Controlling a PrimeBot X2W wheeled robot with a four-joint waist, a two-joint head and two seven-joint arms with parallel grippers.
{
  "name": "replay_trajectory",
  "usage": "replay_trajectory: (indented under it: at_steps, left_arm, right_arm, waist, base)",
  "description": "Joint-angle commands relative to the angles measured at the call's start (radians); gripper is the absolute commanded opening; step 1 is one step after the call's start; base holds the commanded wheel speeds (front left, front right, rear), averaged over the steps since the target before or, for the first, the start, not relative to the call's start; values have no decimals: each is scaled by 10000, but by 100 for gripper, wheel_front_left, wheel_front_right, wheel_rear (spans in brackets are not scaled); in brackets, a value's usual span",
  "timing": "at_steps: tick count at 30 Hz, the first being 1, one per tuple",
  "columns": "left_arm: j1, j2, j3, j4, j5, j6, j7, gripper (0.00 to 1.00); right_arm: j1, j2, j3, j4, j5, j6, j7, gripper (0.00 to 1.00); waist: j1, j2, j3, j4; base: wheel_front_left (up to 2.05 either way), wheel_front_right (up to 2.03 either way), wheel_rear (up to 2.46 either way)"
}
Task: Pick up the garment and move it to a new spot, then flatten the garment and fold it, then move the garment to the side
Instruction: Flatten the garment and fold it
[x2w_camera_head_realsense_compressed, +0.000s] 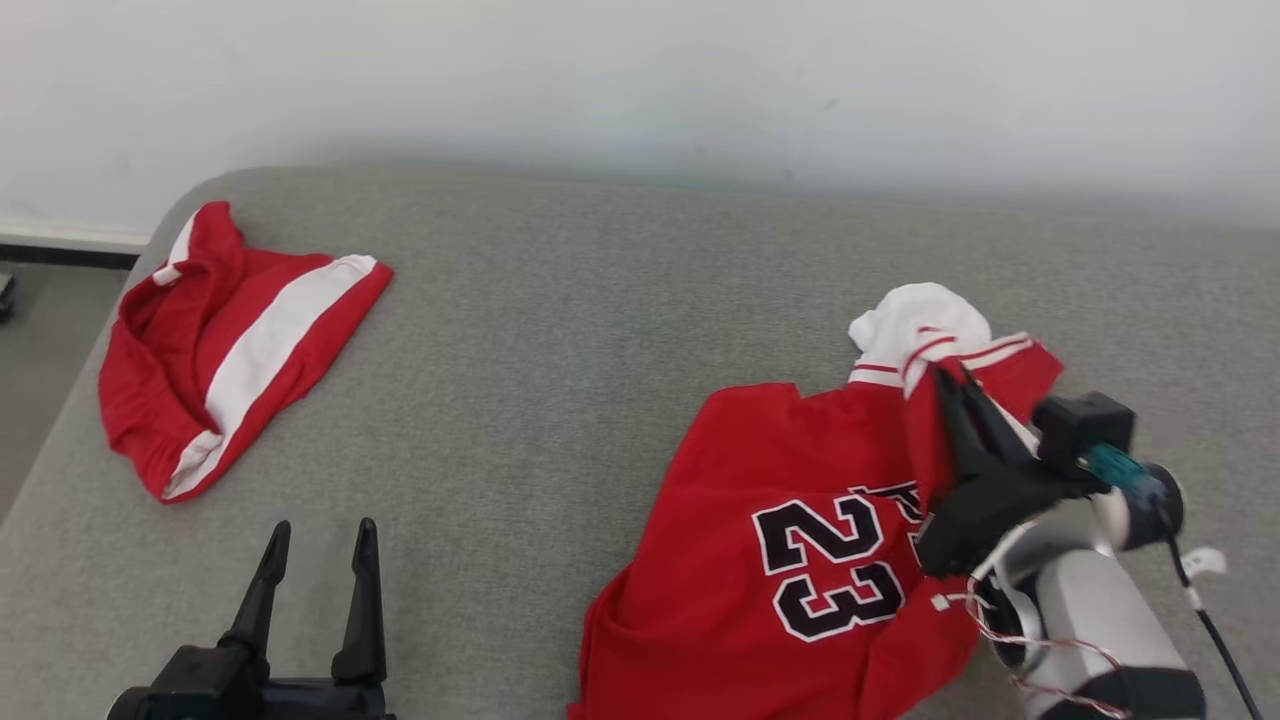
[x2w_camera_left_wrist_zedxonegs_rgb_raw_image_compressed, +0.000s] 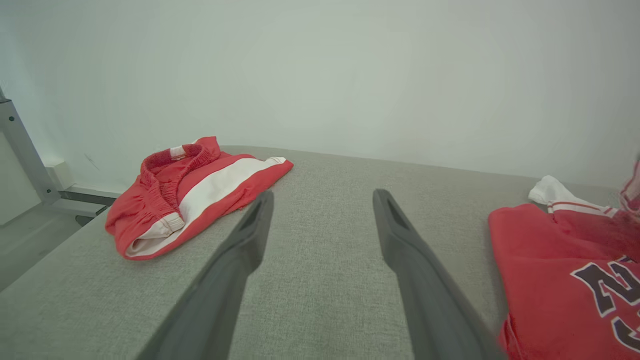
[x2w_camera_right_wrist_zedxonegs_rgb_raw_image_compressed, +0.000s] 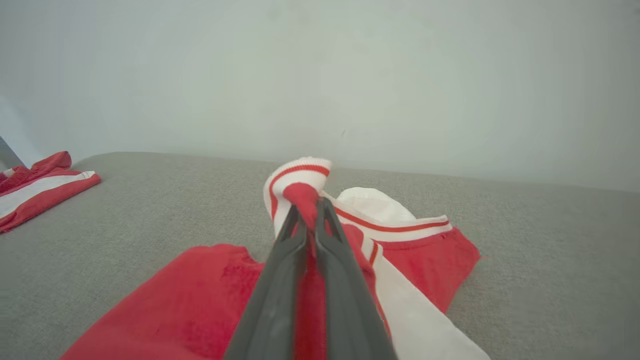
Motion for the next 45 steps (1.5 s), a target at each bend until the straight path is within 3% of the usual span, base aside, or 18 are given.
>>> replay_trajectory:
  at_steps: [1,4,5,6,7,14,19,32,43,44,45]
  left_arm:
    - [-185,-31,-64,35,-36,12,-36,100]
    - [-237,-16,-99,93,-82,12,-36,100]
    - [-266,-18,-124,108,-89,12,-36,100]
    - [-299,-9,-124,112,-102,12,-36,100]
    - [-319,0,-125,123,-116,12,-36,100]
    - [-233,3,22,144,-78,12,-36,100]
    - [-70,26,179,70,-17,12,-36,100]
    - [-124,161,216,-127,-15,12,-36,100]
    - [-384,354,69,-58,-146,12,-36,100]
    - [-388,366,63,-51,-152,12,-36,100]
    - [-391,369,60,-45,-154,12,-36,100]
  right_arm:
    - [-452,58,254,579,-26,-23,-161,0]
    - [-1082,143,732,1795,-5,-23,-335,0]
    - [-1292,148,847,2194,-44,-23,-426,24]
    - [-1475,156,959,2604,-61,-23,-483,94]
    - [-1632,168,1042,2953,-23,-23,-588,100]
    - [-2142,180,1269,4123,200,-23,-1588,100]
    - [-2074,-215,1378,3901,448,-23,-2002,100]
    - [-739,-1586,747,3125,973,-23,-2056,100]
    - [-1171,-1677,1248,4428,1514,-23,-1562,100]
    - [-1249,-1632,1312,4577,1637,-23,-1523,86]
    - [-1314,-1617,1362,4731,1732,-23,-1468,14]
  waist:
    - [0,0,180,410]
    - [0,0,248,555]
    - [0,0,272,590]
    - [0,0,287,613]
    - [0,0,294,629]
    - [0,0,175,357]
    - [0,0,17,-60]
    - [0,0,275,-368]
    - [0,0,647,-105]
    - [0,0,652,-93]
    - [0,0,650,-84]
  base:
    - [0,0,0]
    - [0,0,0]
    - [0,0,0]
    - [0,0,0]
    - [0,0,0]
    - [0,0,0]
    - [0,0,0]
    - [0,0,0]
    - [0,0,0]
    - [0,0,0]
    - [0,0,0]
